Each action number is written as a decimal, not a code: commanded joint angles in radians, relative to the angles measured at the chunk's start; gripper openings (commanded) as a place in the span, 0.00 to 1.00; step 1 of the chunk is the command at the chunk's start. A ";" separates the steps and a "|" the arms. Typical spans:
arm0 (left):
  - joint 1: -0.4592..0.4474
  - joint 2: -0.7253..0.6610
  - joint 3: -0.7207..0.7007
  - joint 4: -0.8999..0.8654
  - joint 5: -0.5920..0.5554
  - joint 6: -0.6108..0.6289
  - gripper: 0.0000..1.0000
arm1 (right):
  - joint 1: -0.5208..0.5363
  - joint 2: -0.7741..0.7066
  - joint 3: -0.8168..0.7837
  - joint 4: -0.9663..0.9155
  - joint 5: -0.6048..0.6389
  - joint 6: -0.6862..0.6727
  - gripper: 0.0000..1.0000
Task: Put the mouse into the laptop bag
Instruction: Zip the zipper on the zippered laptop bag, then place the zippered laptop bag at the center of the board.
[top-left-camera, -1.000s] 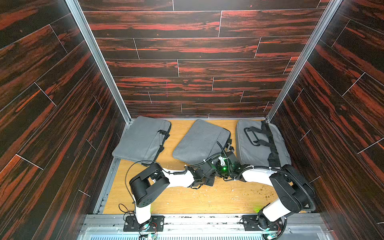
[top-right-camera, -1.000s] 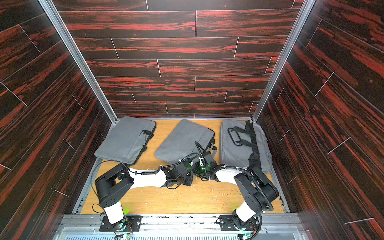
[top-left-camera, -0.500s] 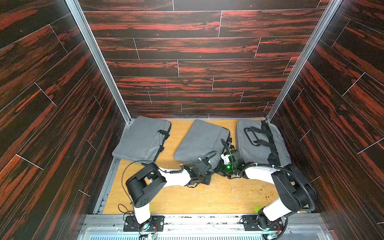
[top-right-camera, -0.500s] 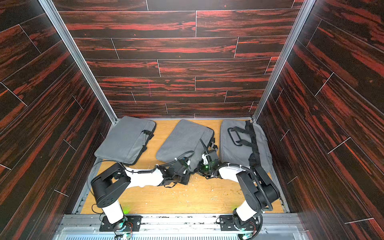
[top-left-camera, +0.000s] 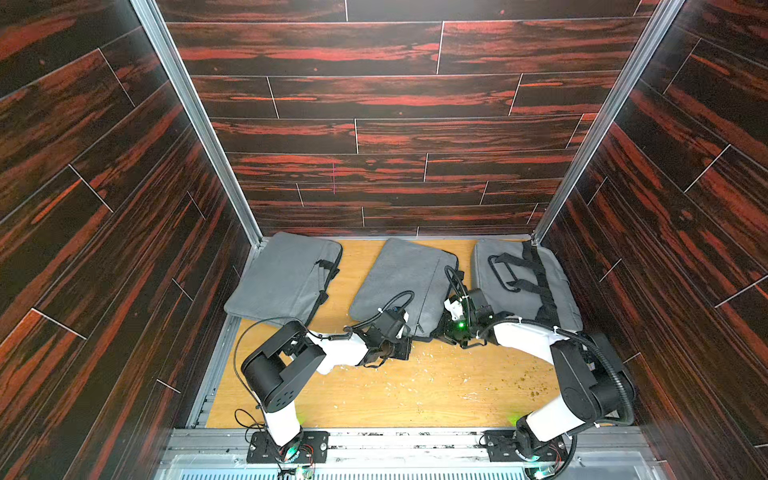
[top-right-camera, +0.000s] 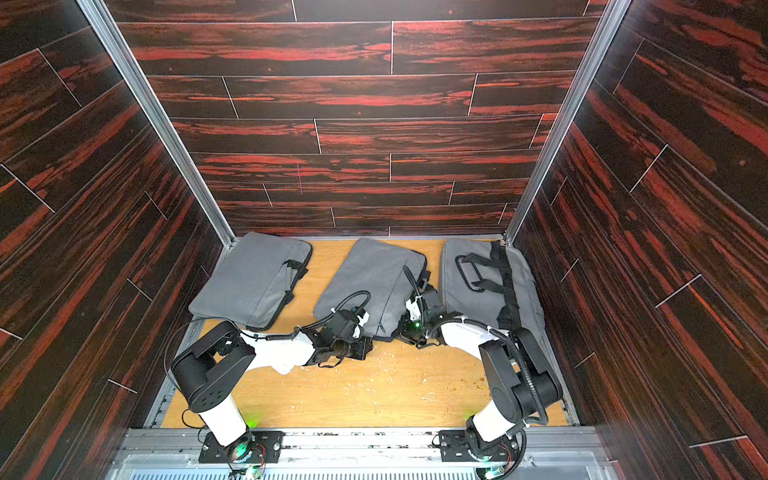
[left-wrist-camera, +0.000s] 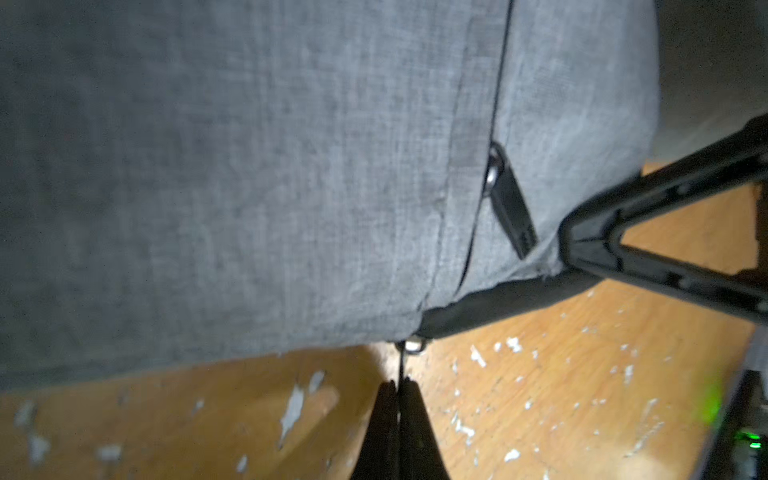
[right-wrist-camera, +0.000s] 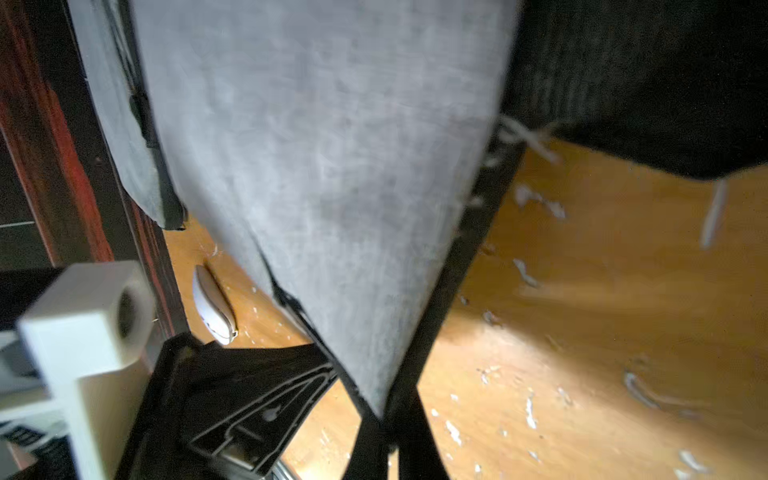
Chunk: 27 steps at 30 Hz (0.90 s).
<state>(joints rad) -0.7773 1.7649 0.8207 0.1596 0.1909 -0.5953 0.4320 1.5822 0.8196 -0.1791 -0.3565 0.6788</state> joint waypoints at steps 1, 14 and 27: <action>0.079 -0.007 -0.036 -0.196 -0.113 -0.041 0.30 | -0.058 -0.069 0.168 -0.192 0.143 -0.099 0.00; 0.079 -0.247 0.120 -0.195 -0.205 -0.080 0.57 | -0.167 -0.044 0.660 -0.655 0.499 -0.301 0.00; 0.080 0.064 0.317 -0.046 -0.075 -0.145 0.67 | -0.424 -0.214 0.501 -0.719 0.384 -0.268 0.00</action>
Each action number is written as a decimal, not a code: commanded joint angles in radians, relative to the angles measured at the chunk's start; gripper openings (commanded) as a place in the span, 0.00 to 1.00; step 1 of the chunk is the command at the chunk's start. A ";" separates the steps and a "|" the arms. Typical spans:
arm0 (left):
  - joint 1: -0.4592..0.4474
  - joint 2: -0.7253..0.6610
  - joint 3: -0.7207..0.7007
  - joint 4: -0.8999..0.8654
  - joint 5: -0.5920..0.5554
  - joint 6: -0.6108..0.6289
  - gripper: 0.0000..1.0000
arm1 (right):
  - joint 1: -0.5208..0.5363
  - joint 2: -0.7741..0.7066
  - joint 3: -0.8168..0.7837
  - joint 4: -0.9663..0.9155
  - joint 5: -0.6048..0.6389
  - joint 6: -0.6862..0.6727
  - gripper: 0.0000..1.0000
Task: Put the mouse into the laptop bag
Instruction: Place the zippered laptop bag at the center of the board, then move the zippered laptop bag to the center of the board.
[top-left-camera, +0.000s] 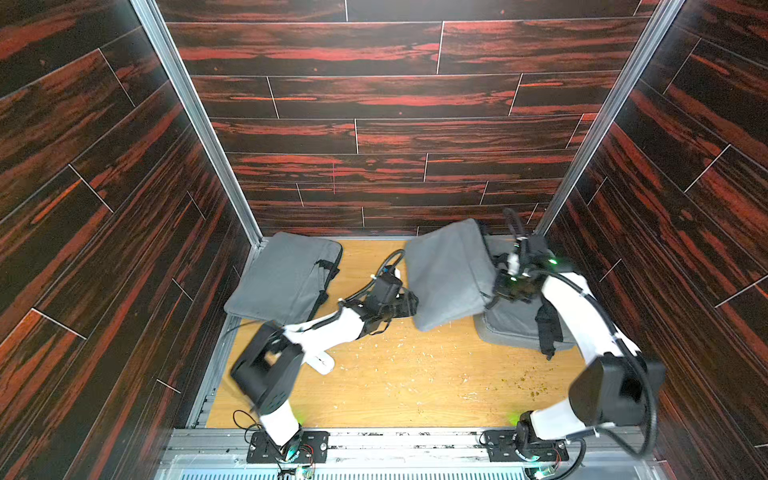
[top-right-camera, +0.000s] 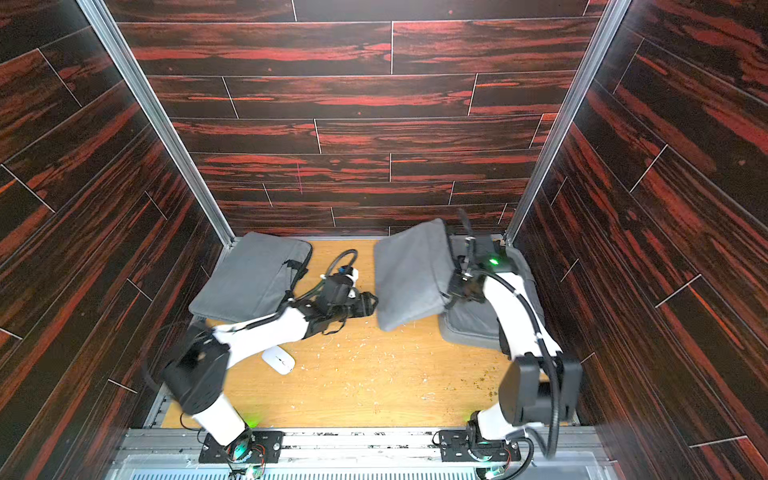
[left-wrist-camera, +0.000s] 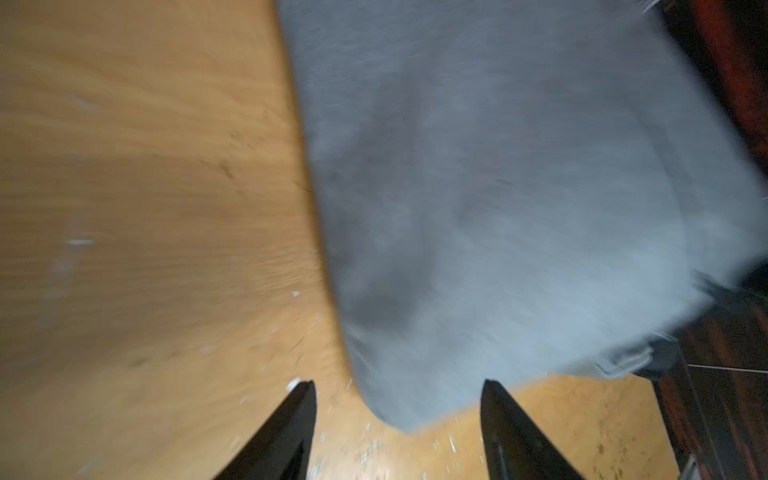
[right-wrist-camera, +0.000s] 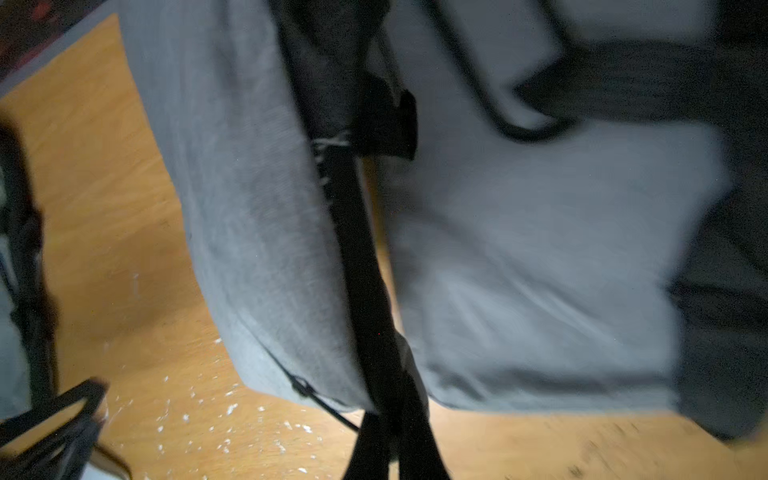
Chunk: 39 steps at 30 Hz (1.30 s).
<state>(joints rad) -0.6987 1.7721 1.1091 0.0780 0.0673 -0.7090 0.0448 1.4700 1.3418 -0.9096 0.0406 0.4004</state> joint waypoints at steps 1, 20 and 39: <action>0.001 0.079 0.040 0.041 0.061 -0.037 0.67 | -0.048 -0.115 -0.037 0.014 -0.012 0.012 0.00; 0.074 -0.322 0.118 -0.477 -0.413 0.118 0.76 | 0.266 -0.279 0.001 0.168 0.264 0.088 0.55; 0.744 0.148 0.416 -0.706 -0.578 0.124 0.83 | 0.689 0.170 -0.154 0.749 -0.008 0.083 0.47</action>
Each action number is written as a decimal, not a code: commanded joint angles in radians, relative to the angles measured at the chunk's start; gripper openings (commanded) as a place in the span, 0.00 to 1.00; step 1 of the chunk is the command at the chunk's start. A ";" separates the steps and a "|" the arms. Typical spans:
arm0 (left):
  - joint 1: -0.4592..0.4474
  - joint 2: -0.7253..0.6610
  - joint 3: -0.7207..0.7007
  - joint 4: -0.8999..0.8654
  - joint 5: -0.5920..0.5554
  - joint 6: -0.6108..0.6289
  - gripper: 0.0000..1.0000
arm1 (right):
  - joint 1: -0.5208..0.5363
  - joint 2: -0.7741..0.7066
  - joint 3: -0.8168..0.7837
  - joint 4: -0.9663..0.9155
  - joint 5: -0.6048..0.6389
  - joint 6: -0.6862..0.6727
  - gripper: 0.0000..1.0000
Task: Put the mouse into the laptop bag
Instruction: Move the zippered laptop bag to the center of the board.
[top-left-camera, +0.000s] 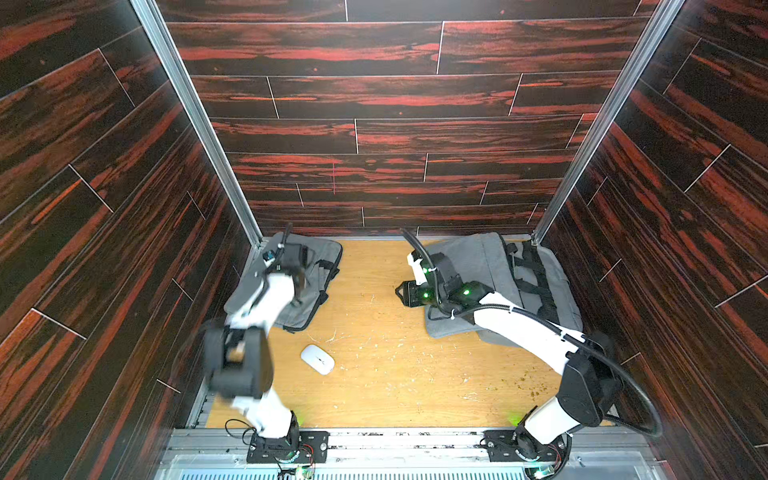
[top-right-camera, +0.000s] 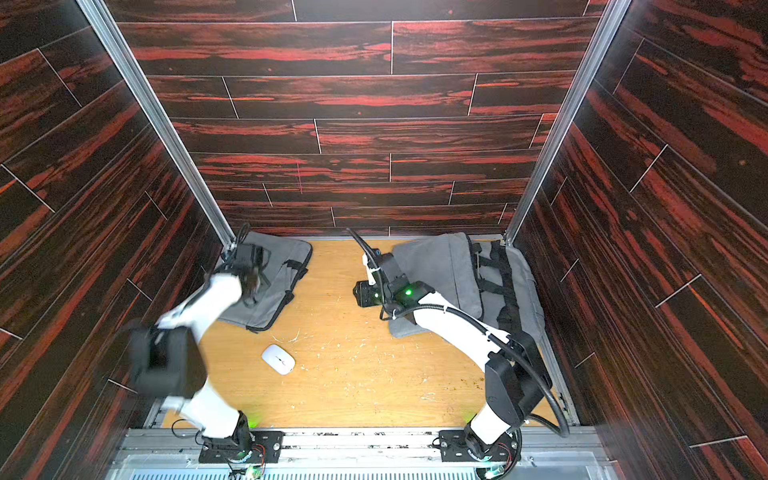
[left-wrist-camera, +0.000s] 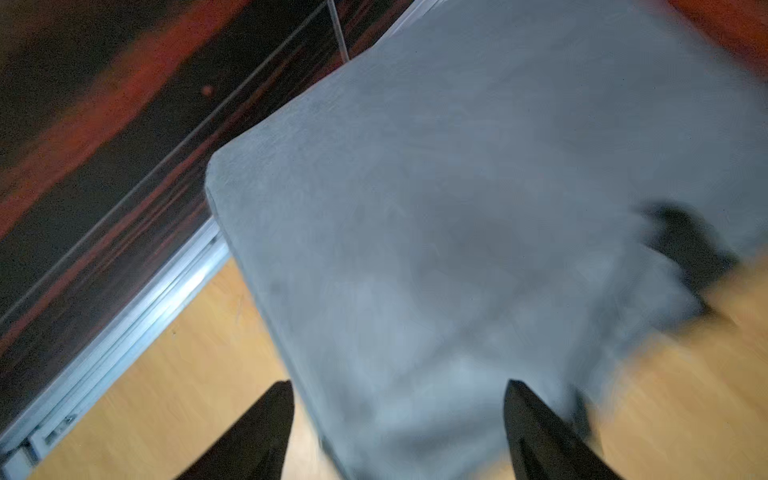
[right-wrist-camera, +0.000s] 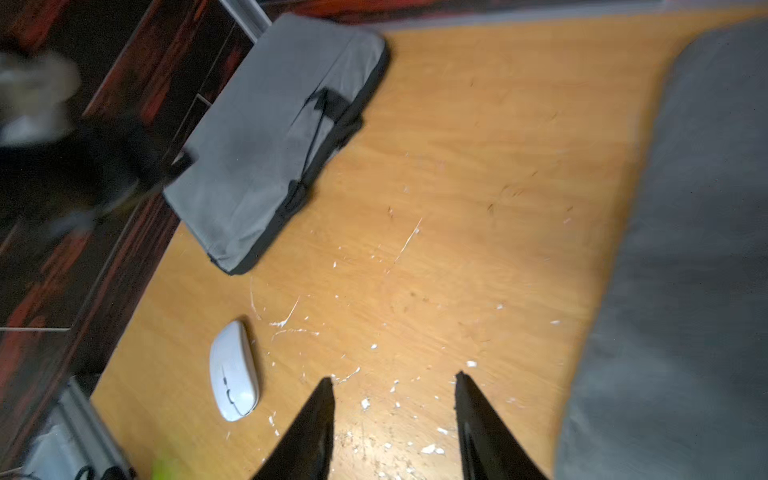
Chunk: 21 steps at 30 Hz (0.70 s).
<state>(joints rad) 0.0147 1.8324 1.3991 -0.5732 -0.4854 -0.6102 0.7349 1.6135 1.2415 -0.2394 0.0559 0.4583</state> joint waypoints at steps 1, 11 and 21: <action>0.049 0.160 0.196 -0.079 -0.008 0.027 0.82 | -0.001 0.024 -0.072 0.087 -0.014 0.026 0.47; -0.008 0.529 0.486 -0.105 0.327 0.092 0.76 | -0.003 0.003 -0.139 0.104 0.036 0.039 0.43; -0.318 0.419 0.158 0.079 0.306 0.004 0.96 | -0.011 -0.066 -0.162 0.032 0.099 0.051 0.44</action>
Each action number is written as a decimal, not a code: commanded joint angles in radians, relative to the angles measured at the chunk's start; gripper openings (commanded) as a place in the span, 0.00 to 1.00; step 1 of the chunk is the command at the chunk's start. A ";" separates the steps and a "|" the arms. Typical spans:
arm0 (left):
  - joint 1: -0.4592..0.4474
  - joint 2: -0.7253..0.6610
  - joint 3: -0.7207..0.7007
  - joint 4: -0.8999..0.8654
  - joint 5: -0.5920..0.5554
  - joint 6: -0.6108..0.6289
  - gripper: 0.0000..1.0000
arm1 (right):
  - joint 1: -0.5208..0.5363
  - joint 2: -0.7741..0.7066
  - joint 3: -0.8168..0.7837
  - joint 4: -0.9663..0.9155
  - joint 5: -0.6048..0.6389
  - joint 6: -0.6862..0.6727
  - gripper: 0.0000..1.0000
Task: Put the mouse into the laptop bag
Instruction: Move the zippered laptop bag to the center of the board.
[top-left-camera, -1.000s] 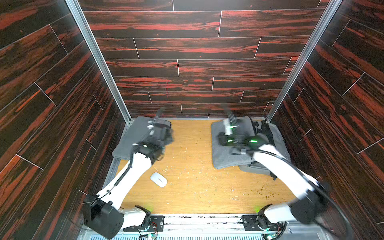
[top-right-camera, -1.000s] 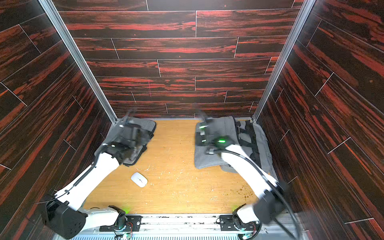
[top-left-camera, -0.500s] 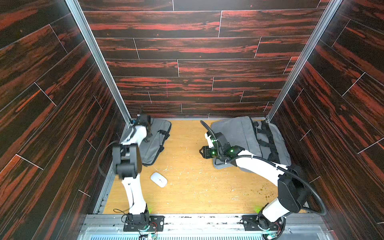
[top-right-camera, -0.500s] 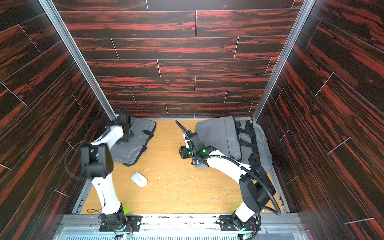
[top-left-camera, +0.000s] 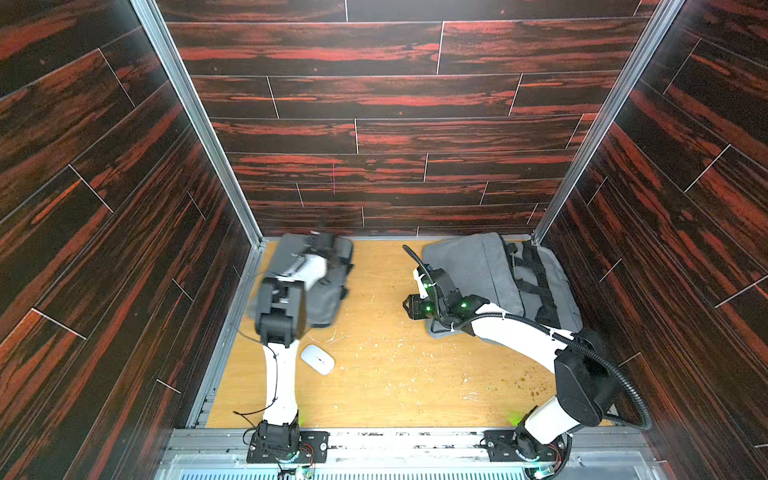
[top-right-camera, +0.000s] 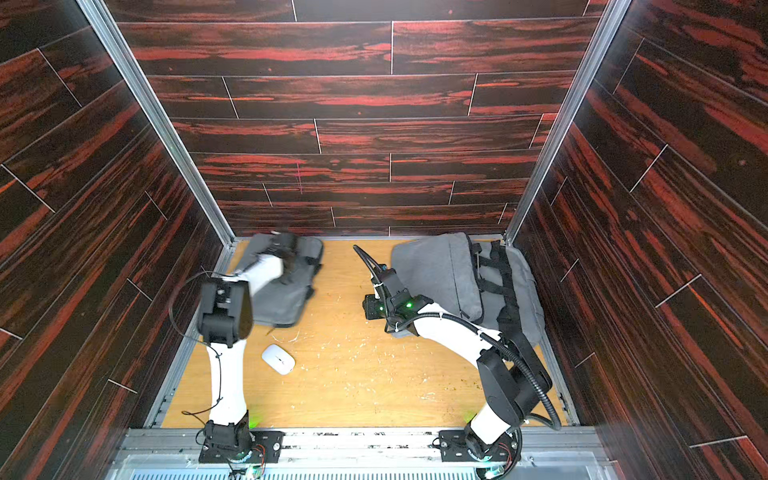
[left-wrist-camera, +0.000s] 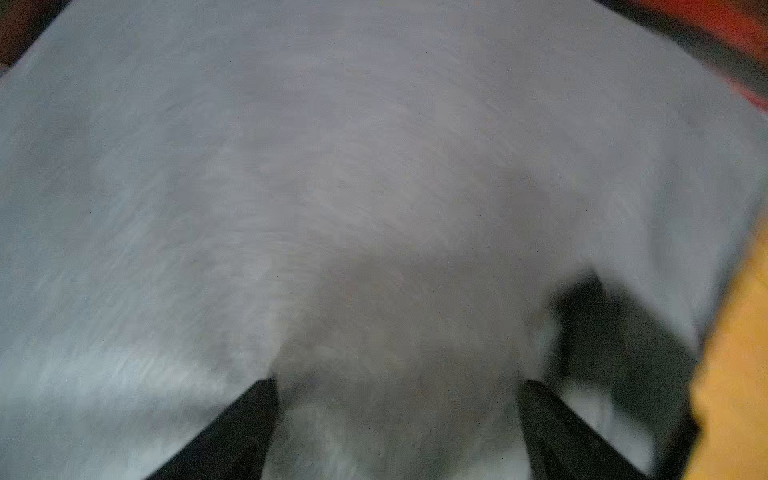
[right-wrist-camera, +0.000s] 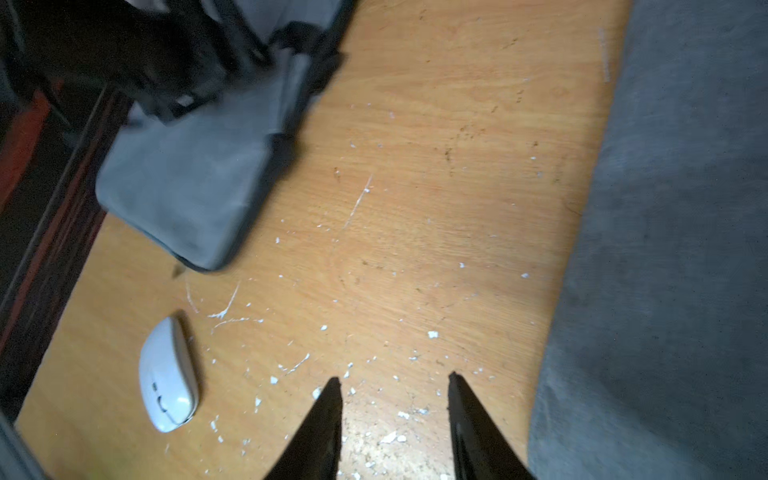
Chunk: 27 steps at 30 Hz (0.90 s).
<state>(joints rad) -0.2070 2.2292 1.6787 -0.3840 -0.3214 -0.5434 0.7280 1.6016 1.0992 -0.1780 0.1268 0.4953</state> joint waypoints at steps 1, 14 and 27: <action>-0.105 -0.010 -0.153 -0.083 0.163 -0.069 0.96 | -0.005 -0.054 -0.021 -0.034 0.025 0.016 0.44; -0.148 -0.238 -0.061 -0.219 0.222 -0.025 0.97 | 0.042 0.022 -0.067 0.019 -0.132 0.009 0.47; -0.168 -0.905 -0.664 -0.266 0.194 -0.164 0.99 | 0.236 0.252 0.009 0.112 -0.074 0.122 0.47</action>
<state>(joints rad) -0.3779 1.3369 1.1397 -0.5655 -0.1120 -0.6605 0.9401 1.7935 1.0603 -0.1001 0.0246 0.5720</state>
